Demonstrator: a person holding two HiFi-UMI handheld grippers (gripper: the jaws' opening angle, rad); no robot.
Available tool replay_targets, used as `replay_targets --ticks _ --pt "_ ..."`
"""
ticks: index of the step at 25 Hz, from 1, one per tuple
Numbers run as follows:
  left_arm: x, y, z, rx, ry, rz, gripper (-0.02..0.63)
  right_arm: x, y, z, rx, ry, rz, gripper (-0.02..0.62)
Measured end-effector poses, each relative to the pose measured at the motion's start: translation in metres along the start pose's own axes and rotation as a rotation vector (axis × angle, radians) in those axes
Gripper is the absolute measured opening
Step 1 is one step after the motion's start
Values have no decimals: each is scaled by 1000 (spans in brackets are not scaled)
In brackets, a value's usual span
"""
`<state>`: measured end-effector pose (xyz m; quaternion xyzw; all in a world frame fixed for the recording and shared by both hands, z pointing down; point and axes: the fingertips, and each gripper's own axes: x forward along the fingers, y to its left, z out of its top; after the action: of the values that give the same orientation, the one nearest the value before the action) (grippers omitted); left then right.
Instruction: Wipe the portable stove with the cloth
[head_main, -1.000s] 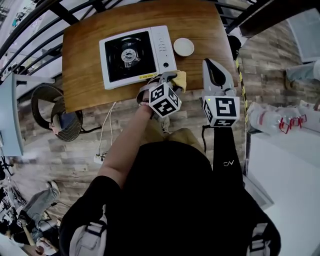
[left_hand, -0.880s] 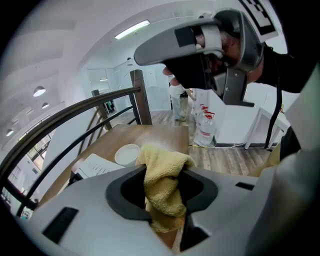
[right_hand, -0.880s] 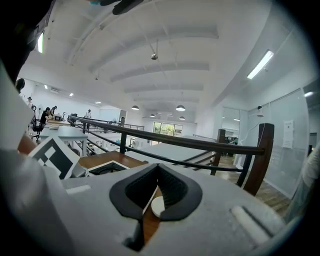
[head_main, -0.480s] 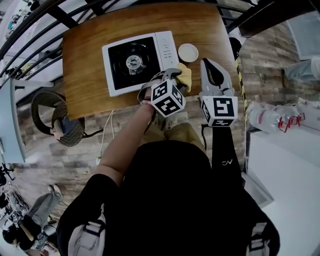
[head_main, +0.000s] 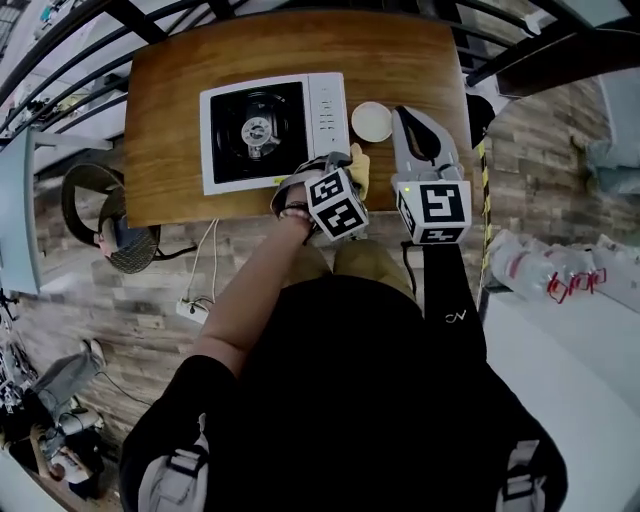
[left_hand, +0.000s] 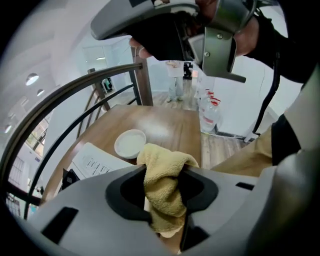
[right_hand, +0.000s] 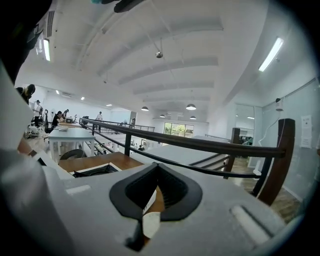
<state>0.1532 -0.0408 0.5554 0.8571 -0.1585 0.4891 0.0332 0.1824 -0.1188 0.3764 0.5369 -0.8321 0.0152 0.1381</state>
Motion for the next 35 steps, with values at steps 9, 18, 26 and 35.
replay_targets --ticks 9,18,26,35 --pt "22 59 1 -202 123 173 143 31 -40 -16 30 -10 127 -1" --pt "29 132 9 -252 171 282 143 54 -74 -24 55 -16 155 0" --pt "38 177 18 -249 198 329 143 74 -90 -22 41 -22 167 0" --pt "31 192 37 -233 151 355 143 87 -99 -11 40 -41 165 0"
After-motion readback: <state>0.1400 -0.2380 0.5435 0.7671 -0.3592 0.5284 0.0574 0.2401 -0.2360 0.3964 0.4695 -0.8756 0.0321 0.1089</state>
